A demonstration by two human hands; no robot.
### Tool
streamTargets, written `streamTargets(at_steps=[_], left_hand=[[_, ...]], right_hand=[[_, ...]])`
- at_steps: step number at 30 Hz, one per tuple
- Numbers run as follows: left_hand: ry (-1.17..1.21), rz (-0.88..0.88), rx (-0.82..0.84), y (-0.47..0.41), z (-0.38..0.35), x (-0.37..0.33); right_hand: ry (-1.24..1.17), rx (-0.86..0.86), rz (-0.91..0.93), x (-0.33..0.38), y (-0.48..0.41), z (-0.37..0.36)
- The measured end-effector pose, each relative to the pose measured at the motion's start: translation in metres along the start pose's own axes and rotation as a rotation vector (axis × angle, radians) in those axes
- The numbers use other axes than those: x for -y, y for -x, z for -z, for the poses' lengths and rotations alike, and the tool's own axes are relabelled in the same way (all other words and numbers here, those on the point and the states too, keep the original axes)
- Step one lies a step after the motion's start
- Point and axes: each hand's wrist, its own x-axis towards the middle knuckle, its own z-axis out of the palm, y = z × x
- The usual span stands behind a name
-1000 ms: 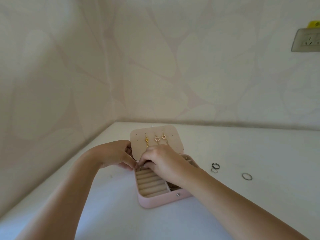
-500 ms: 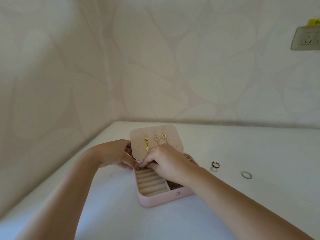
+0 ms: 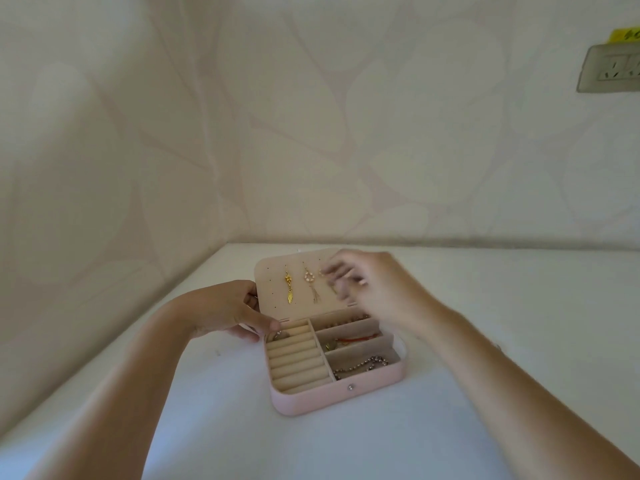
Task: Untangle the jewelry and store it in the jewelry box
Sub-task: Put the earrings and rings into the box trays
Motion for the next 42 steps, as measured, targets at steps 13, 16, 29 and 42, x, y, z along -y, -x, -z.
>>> streamTargets(at_steps=[13,16,29,42], left_hand=[[-0.113,-0.006,-0.078,-0.001,-0.010,-0.005],[-0.122,-0.006,-0.093,-0.002,-0.011,-0.005],[-0.112,-0.006,-0.075,0.000,-0.010,-0.007],[-0.100,0.012,-0.075,0.000,-0.009,-0.006]], right_hand=[[0.368,0.470,-0.616,-0.055,0.010,0.071],[0.333,0.435,-0.616,-0.057,0.008,0.066],[0.296,0.237,-0.533,-0.054,0.009,0.072],[0.293,0.174,-0.446,-0.062,0.003,0.055]])
